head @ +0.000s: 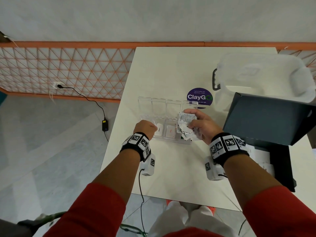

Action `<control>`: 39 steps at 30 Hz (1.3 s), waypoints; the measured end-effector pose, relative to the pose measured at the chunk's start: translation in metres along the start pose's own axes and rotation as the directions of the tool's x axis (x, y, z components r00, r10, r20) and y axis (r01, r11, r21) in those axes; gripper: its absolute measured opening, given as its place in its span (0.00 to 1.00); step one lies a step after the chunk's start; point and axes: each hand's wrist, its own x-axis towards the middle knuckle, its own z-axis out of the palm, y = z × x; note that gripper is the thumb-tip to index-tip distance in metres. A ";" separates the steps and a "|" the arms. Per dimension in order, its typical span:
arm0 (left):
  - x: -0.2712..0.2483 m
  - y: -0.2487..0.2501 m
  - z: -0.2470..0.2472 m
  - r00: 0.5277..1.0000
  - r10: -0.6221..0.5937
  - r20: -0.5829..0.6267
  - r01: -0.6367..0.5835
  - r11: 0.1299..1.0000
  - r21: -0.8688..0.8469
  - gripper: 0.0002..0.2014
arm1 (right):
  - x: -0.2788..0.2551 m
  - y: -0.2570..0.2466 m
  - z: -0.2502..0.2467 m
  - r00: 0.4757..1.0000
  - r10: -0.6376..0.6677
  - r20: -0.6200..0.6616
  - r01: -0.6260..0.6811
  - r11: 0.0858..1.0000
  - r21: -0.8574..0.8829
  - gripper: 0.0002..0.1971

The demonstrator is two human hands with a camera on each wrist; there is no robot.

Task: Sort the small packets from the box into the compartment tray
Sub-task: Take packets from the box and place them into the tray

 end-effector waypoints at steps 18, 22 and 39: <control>-0.007 -0.036 -0.006 0.992 0.090 0.092 -0.096 0.993 0.069 0.33 | 0.000 -0.002 0.001 1.000 0.018 0.008 -0.018 0.999 -0.030 0.26; -0.006 -0.036 0.004 0.994 0.106 0.027 -0.107 0.992 0.063 0.30 | 0.000 -0.004 0.002 1.000 0.021 0.014 -0.020 0.999 -0.034 0.27; -0.029 0.049 -0.002 0.928 0.369 -0.045 -0.364 0.876 -0.315 0.15 | -0.007 -0.007 0.004 0.998 -0.005 0.068 0.014 0.993 -0.118 0.24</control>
